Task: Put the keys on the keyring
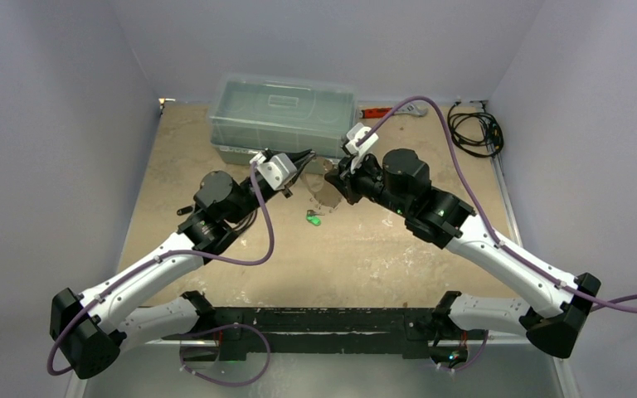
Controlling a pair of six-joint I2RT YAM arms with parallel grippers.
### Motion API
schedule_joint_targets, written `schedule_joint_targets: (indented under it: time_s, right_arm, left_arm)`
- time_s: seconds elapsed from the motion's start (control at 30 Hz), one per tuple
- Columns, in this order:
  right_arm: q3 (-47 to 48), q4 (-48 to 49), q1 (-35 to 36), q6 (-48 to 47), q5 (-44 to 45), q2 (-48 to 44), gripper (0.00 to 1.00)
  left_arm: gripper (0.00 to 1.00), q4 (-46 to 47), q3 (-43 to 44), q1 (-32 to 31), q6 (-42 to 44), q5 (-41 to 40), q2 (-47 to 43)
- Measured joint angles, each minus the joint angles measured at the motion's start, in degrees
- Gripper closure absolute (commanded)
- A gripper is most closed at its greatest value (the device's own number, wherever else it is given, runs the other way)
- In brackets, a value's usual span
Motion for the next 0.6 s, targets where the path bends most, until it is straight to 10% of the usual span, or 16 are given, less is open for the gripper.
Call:
schedule_joint_targets:
  time_s: [0.6]
  right_arm:
    - [6.45,-1.36,2.40,6.75,7.26,8.26,1.00]
  left_arm:
    - [1.00,1.42,-0.09,-1.44,0.57,-11.91,1.95]
